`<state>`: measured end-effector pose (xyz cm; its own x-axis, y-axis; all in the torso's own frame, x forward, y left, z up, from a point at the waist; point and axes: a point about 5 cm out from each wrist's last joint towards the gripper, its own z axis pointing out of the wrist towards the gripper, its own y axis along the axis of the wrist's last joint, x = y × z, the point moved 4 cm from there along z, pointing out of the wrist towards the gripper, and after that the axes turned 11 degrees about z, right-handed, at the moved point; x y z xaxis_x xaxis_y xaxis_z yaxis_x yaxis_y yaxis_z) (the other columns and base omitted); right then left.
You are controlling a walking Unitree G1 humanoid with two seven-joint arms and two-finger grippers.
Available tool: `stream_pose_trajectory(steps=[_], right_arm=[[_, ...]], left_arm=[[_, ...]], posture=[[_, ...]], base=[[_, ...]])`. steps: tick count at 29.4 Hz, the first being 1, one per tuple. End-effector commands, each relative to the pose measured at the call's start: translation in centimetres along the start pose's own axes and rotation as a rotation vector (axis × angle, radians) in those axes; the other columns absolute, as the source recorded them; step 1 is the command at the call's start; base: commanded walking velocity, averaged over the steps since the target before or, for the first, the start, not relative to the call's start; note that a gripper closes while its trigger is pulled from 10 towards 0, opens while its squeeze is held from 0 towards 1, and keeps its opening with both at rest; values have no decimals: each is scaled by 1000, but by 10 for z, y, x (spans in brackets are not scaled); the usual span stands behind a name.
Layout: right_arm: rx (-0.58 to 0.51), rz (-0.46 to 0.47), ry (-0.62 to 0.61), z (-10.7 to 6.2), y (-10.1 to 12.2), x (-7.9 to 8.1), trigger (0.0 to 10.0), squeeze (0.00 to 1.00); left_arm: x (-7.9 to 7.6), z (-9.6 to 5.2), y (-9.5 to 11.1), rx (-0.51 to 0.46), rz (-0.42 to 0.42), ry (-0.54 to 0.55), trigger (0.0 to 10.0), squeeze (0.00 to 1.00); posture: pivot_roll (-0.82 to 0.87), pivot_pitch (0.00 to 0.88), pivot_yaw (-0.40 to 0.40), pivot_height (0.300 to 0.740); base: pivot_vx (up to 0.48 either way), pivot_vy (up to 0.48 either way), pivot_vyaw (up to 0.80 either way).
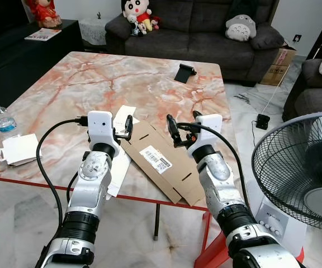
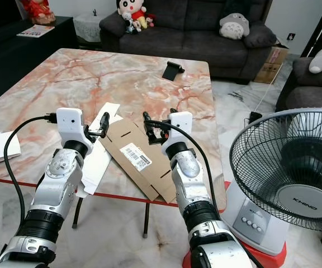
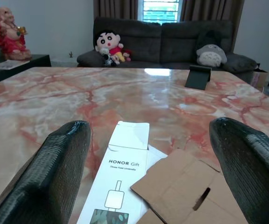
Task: Picking trash to rubbish bin
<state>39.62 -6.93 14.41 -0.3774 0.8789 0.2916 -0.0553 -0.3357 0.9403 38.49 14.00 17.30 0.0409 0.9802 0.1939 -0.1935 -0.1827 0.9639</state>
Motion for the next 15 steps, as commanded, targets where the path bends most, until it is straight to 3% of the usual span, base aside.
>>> stream_pose_trajectory(steps=[1,4,9,10,15], right_arm=[[-11,-3,1,2,4,0,10000,0],[-10,-3,1,2,4,0,10000,0],[-11,-4,-2,2,5,0,10000,0],[-10,-5,-2,2,4,0,10000,0],[-7,-4,1,2,3,1,10000,0]], left_arm=[[2,0,-4,18,9,9,10000,0],[6,-1,-5,25,36,31,10000,0],[31,-4,-15,97,93,124,10000,0],[44,-9,-26,161,139,136,10000,0],[59,-21,-47,281,175,134,10000,0]], posture=[[64,32,-49,740],[64,32,-49,740],[61,33,-47,740],[65,37,-47,740],[68,36,-47,740]], base=[[0,0,0],[0,0,0],[0,0,0],[0,0,0],[0,0,0]])
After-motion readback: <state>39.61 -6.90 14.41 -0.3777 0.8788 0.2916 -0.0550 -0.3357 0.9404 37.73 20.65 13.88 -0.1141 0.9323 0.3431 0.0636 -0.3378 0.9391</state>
